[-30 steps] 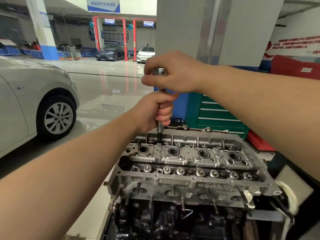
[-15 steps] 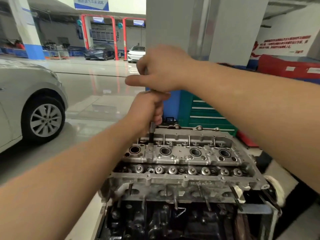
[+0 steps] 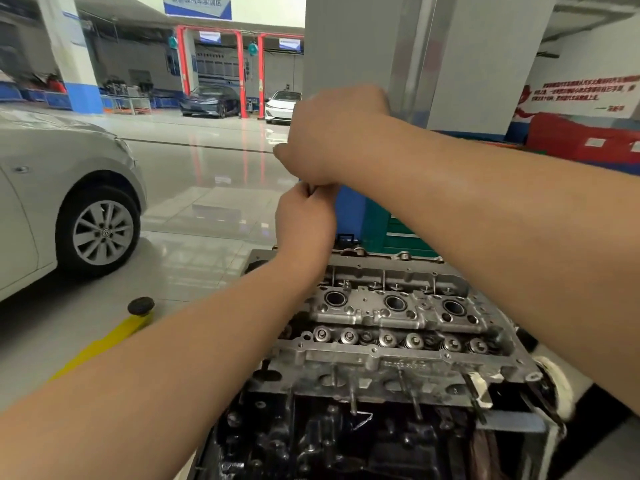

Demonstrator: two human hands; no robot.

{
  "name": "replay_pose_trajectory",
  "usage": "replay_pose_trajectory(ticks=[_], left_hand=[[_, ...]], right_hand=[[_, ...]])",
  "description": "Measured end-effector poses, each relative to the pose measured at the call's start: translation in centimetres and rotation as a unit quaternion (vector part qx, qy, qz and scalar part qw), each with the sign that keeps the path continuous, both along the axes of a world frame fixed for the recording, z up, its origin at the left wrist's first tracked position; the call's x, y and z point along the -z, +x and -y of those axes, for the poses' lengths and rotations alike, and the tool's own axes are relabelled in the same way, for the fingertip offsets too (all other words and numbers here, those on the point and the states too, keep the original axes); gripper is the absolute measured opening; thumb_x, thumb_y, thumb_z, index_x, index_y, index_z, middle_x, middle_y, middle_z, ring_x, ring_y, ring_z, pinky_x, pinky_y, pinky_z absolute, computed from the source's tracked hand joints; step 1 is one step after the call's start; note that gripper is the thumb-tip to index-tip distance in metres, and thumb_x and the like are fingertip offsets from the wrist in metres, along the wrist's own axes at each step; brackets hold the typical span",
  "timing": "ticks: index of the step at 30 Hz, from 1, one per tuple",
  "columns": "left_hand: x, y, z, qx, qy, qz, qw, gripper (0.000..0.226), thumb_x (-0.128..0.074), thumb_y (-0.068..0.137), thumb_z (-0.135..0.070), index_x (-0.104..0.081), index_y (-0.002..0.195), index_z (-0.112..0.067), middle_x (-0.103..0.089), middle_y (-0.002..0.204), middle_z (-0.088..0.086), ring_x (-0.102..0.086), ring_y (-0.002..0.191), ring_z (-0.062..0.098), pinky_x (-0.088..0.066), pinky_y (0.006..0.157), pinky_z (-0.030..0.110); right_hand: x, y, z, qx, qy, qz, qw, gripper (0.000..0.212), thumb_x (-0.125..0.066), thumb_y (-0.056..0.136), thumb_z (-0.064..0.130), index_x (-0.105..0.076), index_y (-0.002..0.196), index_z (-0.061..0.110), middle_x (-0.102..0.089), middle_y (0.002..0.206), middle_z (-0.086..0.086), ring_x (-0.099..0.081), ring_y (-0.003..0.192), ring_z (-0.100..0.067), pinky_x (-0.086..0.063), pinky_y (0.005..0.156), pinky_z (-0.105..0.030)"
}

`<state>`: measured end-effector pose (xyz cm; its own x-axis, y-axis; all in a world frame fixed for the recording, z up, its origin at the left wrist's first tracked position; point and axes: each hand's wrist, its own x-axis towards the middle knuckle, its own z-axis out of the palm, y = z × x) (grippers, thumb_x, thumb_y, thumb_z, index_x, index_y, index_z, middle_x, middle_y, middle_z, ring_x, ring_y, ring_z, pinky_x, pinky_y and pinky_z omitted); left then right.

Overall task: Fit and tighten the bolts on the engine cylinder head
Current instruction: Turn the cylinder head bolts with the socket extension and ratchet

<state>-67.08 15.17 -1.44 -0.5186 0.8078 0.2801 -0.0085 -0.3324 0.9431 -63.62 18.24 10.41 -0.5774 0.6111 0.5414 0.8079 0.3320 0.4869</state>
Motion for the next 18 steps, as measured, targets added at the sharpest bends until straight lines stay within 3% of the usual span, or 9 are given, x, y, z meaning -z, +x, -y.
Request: replay_pose_trajectory(ticks=[3, 6, 8, 9, 10, 12, 14, 16, 18], left_hand=[[-0.6, -1.3, -0.6, 0.076, -0.018, -0.021, 0.997, 0.015, -0.06, 0.082, -0.019, -0.05, 0.075, -0.01, -0.028, 0.059, 0.014, -0.025, 0.055, 0.026, -0.022, 0.054, 0.036], [-0.8, -3.4, -1.0, 0.277, -0.032, -0.031, 0.96, 0.038, -0.056, 0.093, -0.01, -0.036, 0.062, -0.018, -0.022, 0.048, 0.002, -0.017, 0.046, 0.018, -0.025, 0.047, 0.029], [-1.0, -4.1, -0.8, 0.335, -0.052, -0.04, 0.94, 0.047, -0.052, 0.098, -0.011, -0.026, 0.06, -0.022, -0.017, 0.049, -0.002, -0.012, 0.047, 0.017, -0.024, 0.05, 0.03], [-1.1, -4.2, -0.8, 0.343, -0.059, -0.042, 0.937, 0.048, -0.051, 0.099, -0.011, -0.024, 0.06, -0.023, -0.016, 0.049, -0.002, -0.011, 0.048, 0.017, -0.022, 0.052, 0.031], [-1.1, -4.3, -0.6, 0.343, -0.06, -0.044, 0.937, 0.049, -0.049, 0.099, -0.011, -0.024, 0.059, -0.023, -0.016, 0.048, -0.002, -0.01, 0.049, 0.018, -0.019, 0.054, 0.034], [-0.8, -4.2, -0.4, 0.331, -0.052, -0.034, 0.942, 0.049, -0.048, 0.099, -0.012, -0.026, 0.057, -0.024, -0.018, 0.048, -0.003, -0.01, 0.051, 0.019, -0.016, 0.06, 0.039], [-0.6, -3.9, -0.1, 0.293, -0.04, -0.027, 0.955, 0.043, -0.049, 0.1, -0.015, -0.035, 0.06, -0.02, -0.026, 0.049, -0.001, -0.019, 0.05, 0.019, -0.022, 0.058, 0.036], [-0.3, -3.3, -0.1, 0.203, -0.028, -0.076, 0.976, 0.031, -0.056, 0.099, -0.024, -0.047, 0.072, -0.012, -0.041, 0.054, 0.004, -0.036, 0.051, 0.021, -0.033, 0.056, 0.032], [0.3, -2.2, -0.2, 0.12, -0.03, -0.117, 0.985, 0.032, -0.06, 0.096, -0.033, -0.049, 0.074, -0.013, -0.046, 0.056, 0.005, -0.042, 0.051, 0.02, -0.034, 0.05, 0.03]], right_hand=[[-0.2, 2.3, -0.8, -0.121, -0.052, -0.033, 0.991, 0.064, -0.037, 0.089, 0.08, -0.056, 0.075, 0.021, -0.055, 0.071, 0.004, -0.051, 0.066, -0.017, -0.031, 0.057, -0.03], [-0.1, 4.4, -1.2, -0.298, -0.211, -0.083, 0.927, 0.049, -0.049, 0.091, 0.073, -0.069, 0.089, 0.029, -0.068, 0.088, 0.012, -0.061, 0.084, -0.01, -0.045, 0.071, -0.028], [0.3, 4.7, -1.3, -0.334, -0.26, -0.11, 0.899, 0.038, -0.053, 0.095, 0.066, -0.07, 0.099, 0.032, -0.068, 0.098, 0.014, -0.062, 0.096, -0.009, -0.05, 0.086, -0.034], [0.6, 4.4, -1.3, -0.338, -0.262, -0.126, 0.895, 0.036, -0.053, 0.097, 0.062, -0.069, 0.095, 0.03, -0.066, 0.094, 0.011, -0.061, 0.092, -0.01, -0.05, 0.086, -0.035], [1.0, 3.8, -1.2, -0.329, -0.24, -0.138, 0.903, 0.038, -0.051, 0.1, 0.058, -0.065, 0.085, 0.026, -0.063, 0.084, 0.008, -0.058, 0.083, -0.012, -0.05, 0.079, -0.036], [1.4, 2.4, -0.7, -0.245, -0.125, -0.135, 0.952, 0.045, -0.043, 0.102, 0.053, -0.05, 0.07, 0.021, -0.049, 0.068, 0.004, -0.048, 0.069, -0.018, -0.04, 0.063, -0.035], [0.7, 1.2, -0.3, -0.098, -0.031, -0.105, 0.989, 0.034, -0.038, 0.1, 0.045, -0.048, 0.079, 0.02, -0.042, 0.072, 0.002, -0.048, 0.075, -0.026, -0.037, 0.065, -0.034], [-0.1, 0.6, 0.4, 0.016, -0.052, -0.041, 0.998, 0.022, -0.037, 0.099, 0.038, -0.055, 0.094, 0.025, -0.043, 0.078, -0.001, -0.052, 0.084, -0.031, -0.044, 0.075, -0.041], [-0.7, 0.6, 0.8, 0.056, -0.08, 0.006, 0.995, 0.034, -0.034, 0.101, 0.047, -0.061, 0.11, 0.028, -0.049, 0.089, 0.0, -0.052, 0.091, -0.031, -0.046, 0.081, -0.047]])
